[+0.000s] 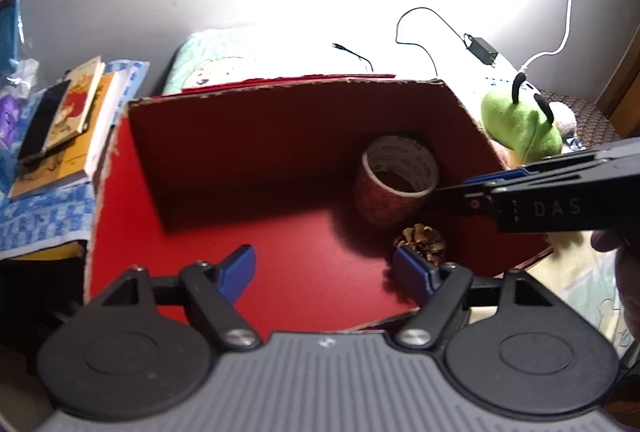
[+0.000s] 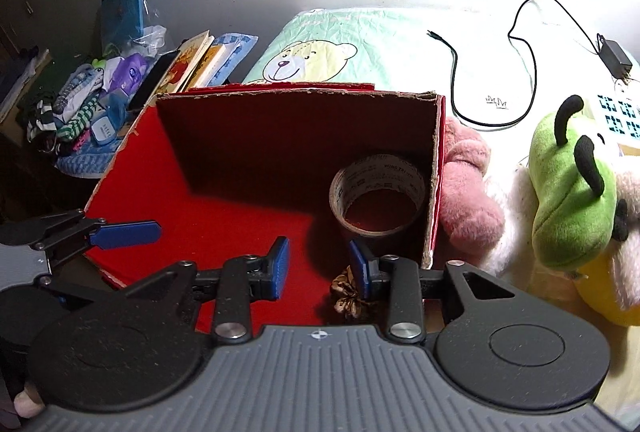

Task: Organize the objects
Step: 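Withdraw the right gripper from the box toward the wooden gourd toy, then close the right gripper around the neck of the wooden gourd toy, then lift the gourd toy with the right gripper and carry it over the box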

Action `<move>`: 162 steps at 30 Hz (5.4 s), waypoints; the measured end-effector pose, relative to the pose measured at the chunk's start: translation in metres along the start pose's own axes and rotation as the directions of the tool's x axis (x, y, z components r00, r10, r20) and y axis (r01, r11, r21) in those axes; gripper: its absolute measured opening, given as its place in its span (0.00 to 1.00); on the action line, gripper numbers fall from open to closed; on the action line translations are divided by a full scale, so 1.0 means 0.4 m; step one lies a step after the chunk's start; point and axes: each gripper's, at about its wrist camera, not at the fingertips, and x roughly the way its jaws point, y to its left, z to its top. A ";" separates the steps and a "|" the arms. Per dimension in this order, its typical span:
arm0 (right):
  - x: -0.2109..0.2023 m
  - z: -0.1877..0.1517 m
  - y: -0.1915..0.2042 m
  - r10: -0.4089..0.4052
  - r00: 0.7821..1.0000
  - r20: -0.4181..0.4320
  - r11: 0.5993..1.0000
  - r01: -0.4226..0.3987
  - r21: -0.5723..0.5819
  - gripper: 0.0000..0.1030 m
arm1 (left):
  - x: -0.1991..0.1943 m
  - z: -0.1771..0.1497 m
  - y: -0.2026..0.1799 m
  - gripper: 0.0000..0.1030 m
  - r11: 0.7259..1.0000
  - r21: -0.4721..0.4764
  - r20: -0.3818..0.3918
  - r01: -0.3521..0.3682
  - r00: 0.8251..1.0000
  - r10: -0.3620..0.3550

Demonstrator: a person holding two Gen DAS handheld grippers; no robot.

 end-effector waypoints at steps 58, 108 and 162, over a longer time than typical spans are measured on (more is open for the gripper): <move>-0.111 -0.333 0.076 0.009 0.995 0.099 0.952 -0.038 0.303 0.39 | -0.066 -0.206 -0.107 0.91 0.958 0.119 -0.107 -0.260 0.956 0.272; -0.026 -0.388 -0.007 0.134 0.991 -0.014 0.882 -0.113 0.458 0.40 | -0.067 -0.278 -0.103 0.79 0.989 0.148 -0.115 0.014 0.993 0.003; 0.065 -0.358 -0.066 0.277 0.960 -0.027 0.834 -0.227 0.503 0.43 | 0.159 -0.243 -0.189 0.57 0.952 0.125 -0.272 0.280 0.932 -0.239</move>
